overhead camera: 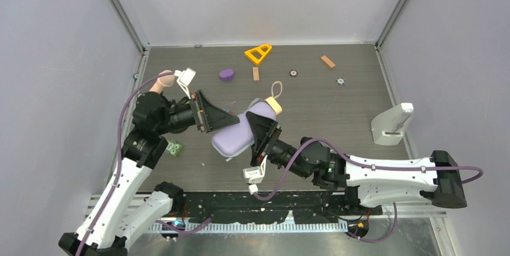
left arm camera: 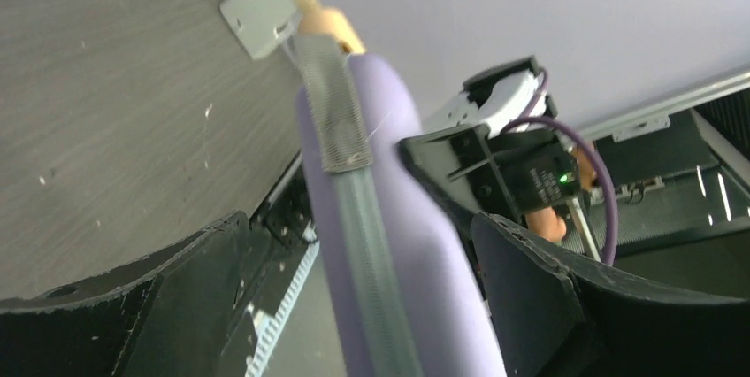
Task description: Put away the umbrella
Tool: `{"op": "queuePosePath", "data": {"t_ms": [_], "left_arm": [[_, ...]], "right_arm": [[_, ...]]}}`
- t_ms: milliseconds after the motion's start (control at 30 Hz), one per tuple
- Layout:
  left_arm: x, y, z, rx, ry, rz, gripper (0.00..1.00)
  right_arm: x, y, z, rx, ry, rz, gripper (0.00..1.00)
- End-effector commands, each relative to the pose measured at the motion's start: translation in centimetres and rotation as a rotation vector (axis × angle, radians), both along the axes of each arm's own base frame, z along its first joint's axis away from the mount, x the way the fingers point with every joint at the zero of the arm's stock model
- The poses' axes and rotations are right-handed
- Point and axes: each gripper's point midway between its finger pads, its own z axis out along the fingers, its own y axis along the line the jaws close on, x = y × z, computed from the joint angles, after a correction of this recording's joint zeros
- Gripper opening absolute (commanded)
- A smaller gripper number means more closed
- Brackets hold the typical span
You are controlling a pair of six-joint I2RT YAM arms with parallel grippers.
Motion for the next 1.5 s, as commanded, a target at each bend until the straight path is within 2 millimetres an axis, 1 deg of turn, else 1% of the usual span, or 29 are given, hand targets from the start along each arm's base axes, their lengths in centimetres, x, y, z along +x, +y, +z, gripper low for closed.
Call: {"op": "queuePosePath", "data": {"t_ms": [0, 100, 267, 367, 433, 500, 533, 567, 600, 633, 667, 700, 733, 767, 800, 833, 900, 933, 967, 1033, 1067, 1100, 1200, 1233, 1267, 1300, 1333, 1433, 1467], "left_arm": [[-2.6, -0.7, -1.7, 0.085, 0.016, -0.147, 0.99], [-3.9, -1.5, -2.1, 0.075, 0.039, -0.236, 0.92], [-5.7, -2.1, -2.9, 0.114, 0.054, -0.345, 0.66], [-6.6, -2.2, -3.1, 0.110, 0.062, -0.399, 0.57], [-6.9, -2.2, -3.3, 0.107, 0.060, -0.410, 0.47], [-7.0, -2.2, -3.3, 0.100, 0.048, -0.415, 0.30], [-7.2, -2.1, -3.2, 0.094, 0.042, -0.418, 0.23], [-7.2, -2.1, -3.2, 0.088, 0.037, -0.417, 0.18], [-7.2, -2.1, -2.9, 0.078, 0.024, -0.411, 0.13], [-7.1, -2.1, -2.6, 0.069, 0.006, -0.396, 0.09], [-6.8, -2.1, -2.3, 0.063, -0.015, -0.368, 0.04], [-6.5, -2.0, -1.8, 0.053, -0.043, -0.343, 0.01], [-6.1, -1.9, -1.1, 0.039, -0.076, -0.308, 0.00], [-5.6, -1.7, -0.5, 0.020, -0.104, -0.272, 0.00], [-5.1, -1.6, 0.2, 0.000, -0.127, -0.240, 0.00], [-4.7, -1.4, 0.8, -0.017, -0.148, -0.207, 0.00], [-3.8, -0.8, 1.9, -0.030, -0.216, -0.139, 0.00], [-3.2, -0.5, 2.4, -0.018, -0.252, -0.098, 0.00], [-2.7, -0.2, 2.7, 0.005, -0.291, -0.065, 0.00], [-1.6, 0.4, 2.6, 0.083, -0.363, -0.004, 0.00], [-1.0, 0.6, 2.6, 0.115, -0.383, 0.024, 0.00], [-0.6, 0.8, 2.3, 0.148, -0.383, 0.040, 0.00], [0.8, 1.5, 2.8, 0.191, -0.422, 0.118, 0.00], [1.2, 1.7, 3.1, 0.192, -0.435, 0.153, 0.00], [1.9, 2.0, 3.4, 0.190, -0.444, 0.195, 0.00], [2.3, 2.1, 3.8, 0.177, -0.451, 0.221, 0.00], [2.7, 2.2, 4.0, 0.165, -0.451, 0.245, 0.00], [3.7, 2.4, 4.6, 0.119, -0.449, 0.302, 0.00], [4.0, 2.4, 4.6, 0.113, -0.449, 0.320, 0.00]], "right_arm": [[-1.1, -1.1, 5.9, 0.127, -0.197, -0.016, 0.06], [-1.4, -0.7, 5.7, 0.107, -0.228, -0.006, 0.06], [-1.5, -0.6, 5.4, 0.090, -0.260, -0.010, 0.06], [-1.5, -0.9, 5.5, 0.102, -0.248, -0.008, 0.06], [-1.5, -1.0, 5.4, 0.103, -0.247, -0.009, 0.06], [-1.5, -1.1, 5.2, 0.112, -0.240, -0.012, 0.10], [-1.3, -1.3, 5.2, 0.121, -0.234, -0.020, 0.17], [-1.3, -1.4, 5.1, 0.130, -0.223, -0.021, 0.21], [-1.2, -1.6, 5.0, 0.143, -0.216, -0.028, 0.30], [-1.1, -1.7, 5.0, 0.158, -0.199, -0.028, 0.42], [-1.0, -2.0, 4.9, 0.172, -0.185, -0.038, 0.48], [-0.8, -2.1, 4.5, 0.184, -0.159, -0.039, 0.60], [-0.5, -2.4, 4.5, 0.197, -0.139, -0.055, 0.66], [-0.4, -2.5, 4.1, 0.212, -0.104, -0.056, 0.75], [-0.1, -2.7, 3.8, 0.220, -0.083, -0.071, 0.79], [0.0, -2.9, 3.2, 0.229, -0.053, -0.074, 0.88], [0.6, -3.8, 2.4, 0.261, -0.007, -0.111, 0.94], [0.6, -4.3, 2.6, 0.316, 0.022, -0.109, 0.95], [0.7, -5.1, 1.9, 0.336, 0.044, -0.119, 0.97], [0.8, -6.2, 1.3, 0.406, 0.114, -0.116, 0.97], [0.8, -6.5, 0.8, 0.432, 0.158, -0.111, 0.97], [0.9, -7.3, 0.4, 0.453, 0.182, -0.121, 0.97], [1.0, -8.5, -0.5, 0.562, 0.316, -0.112, 0.97], [1.0, -9.0, -0.3, 0.604, 0.355, -0.106, 0.96], [0.9, -8.6, -1.1, 0.644, 0.457, -0.080, 0.94], [0.8, -8.4, -1.3, 0.645, 0.508, -0.070, 0.92], [0.5, -7.9, -1.7, 0.695, 0.608, -0.037, 0.90], [-0.1, -5.5, -2.0, 0.712, 0.797, 0.011, 0.84], [-0.4, -4.5, -2.7, 0.719, 0.869, 0.024, 0.82]]}}
